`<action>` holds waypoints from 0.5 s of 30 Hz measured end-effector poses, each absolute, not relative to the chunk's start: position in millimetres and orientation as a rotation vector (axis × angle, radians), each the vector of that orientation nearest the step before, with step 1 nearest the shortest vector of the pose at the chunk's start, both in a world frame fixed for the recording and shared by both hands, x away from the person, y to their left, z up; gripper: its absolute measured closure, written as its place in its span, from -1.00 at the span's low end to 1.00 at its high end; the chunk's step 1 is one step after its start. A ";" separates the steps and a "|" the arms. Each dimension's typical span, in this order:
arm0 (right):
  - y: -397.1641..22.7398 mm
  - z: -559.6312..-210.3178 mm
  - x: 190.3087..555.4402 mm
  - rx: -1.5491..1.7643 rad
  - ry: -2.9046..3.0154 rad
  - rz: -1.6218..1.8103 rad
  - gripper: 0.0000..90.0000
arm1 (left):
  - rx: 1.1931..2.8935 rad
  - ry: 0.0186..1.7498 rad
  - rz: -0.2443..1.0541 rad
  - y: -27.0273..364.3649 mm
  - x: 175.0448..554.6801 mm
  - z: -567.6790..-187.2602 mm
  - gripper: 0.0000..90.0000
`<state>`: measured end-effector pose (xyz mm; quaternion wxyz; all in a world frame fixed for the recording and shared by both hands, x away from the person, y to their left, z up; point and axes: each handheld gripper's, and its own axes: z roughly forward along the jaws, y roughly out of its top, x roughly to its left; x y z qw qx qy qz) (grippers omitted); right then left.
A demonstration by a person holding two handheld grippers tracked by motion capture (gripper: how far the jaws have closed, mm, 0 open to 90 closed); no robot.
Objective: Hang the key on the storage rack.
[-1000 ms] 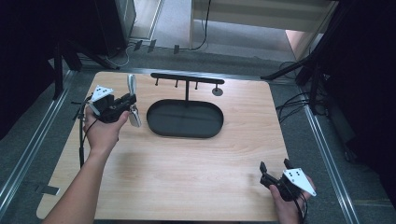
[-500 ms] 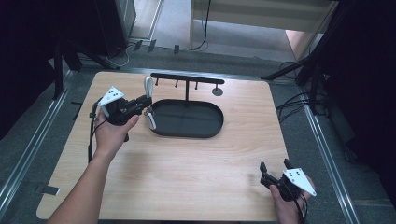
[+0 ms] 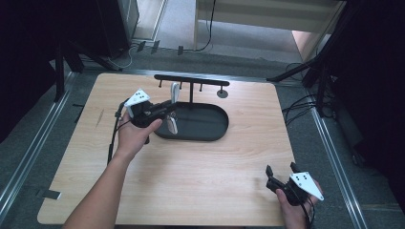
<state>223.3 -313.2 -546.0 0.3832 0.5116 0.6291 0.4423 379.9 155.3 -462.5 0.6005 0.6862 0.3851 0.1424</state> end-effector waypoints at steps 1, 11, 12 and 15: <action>-313.3 -546.0 223.3 1.304 1.604 1.127 -0.75 | 1.588 0.891 0.323 151.9 381.7 -462.9 0.67; -314.0 -545.9 223.0 1.310 1.600 1.138 -0.75 | 1.548 0.948 0.276 143.5 395.7 -471.9 0.67; -314.0 -545.9 222.9 1.312 1.600 1.139 -0.75 | 1.537 0.957 0.271 143.9 396.5 -472.4 0.67; -314.3 -545.9 223.0 1.312 1.600 1.141 -0.75 | 1.528 0.976 0.254 146.5 398.8 -474.4 0.67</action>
